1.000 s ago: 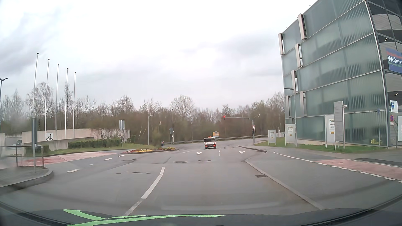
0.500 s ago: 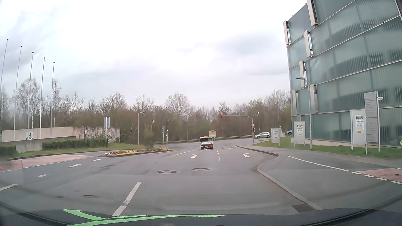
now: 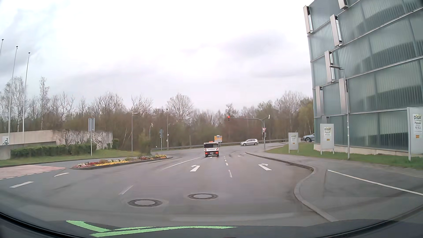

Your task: Follow the waypoints while adhering to traffic rules and regulations

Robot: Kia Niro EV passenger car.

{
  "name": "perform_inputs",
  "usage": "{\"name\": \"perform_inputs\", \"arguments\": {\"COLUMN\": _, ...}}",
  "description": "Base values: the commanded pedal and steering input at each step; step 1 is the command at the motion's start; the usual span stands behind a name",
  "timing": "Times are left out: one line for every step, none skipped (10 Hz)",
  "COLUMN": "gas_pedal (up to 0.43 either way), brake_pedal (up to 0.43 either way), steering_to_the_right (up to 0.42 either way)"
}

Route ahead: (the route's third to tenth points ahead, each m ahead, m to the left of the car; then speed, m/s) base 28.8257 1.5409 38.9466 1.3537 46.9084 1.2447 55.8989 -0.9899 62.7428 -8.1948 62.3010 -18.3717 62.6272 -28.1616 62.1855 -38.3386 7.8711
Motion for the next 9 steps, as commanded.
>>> {"name": "perform_inputs", "arguments": {"gas_pedal": 0.0, "brake_pedal": 0.0, "steering_to_the_right": 0.035}}
{"name": "perform_inputs", "arguments": {"gas_pedal": 0.0, "brake_pedal": 0.0, "steering_to_the_right": 0.042}}
{"name": "perform_inputs", "arguments": {"gas_pedal": 0.0, "brake_pedal": 0.0, "steering_to_the_right": 0.047}}
{"name": "perform_inputs", "arguments": {"gas_pedal": 0.0, "brake_pedal": 0.0, "steering_to_the_right": 0.051}}
{"name": "perform_inputs", "arguments": {"gas_pedal": 0.0, "brake_pedal": 0.0, "steering_to_the_right": 0.053}}
{"name": "perform_inputs", "arguments": {"gas_pedal": 0.0, "brake_pedal": 0.0, "steering_to_the_right": 0.056}}
{"name": "perform_inputs", "arguments": {"gas_pedal": 0.0, "brake_pedal": 0.0, "steering_to_the_right": 0.056}}
{"name": "perform_inputs", "arguments": {"gas_pedal": 0.0, "brake_pedal": 0.0, "steering_to_the_right": 0.057}}
{"name": "perform_inputs", "arguments": {"gas_pedal": 0.0, "brake_pedal": 0.0, "steering_to_the_right": 0.057}}
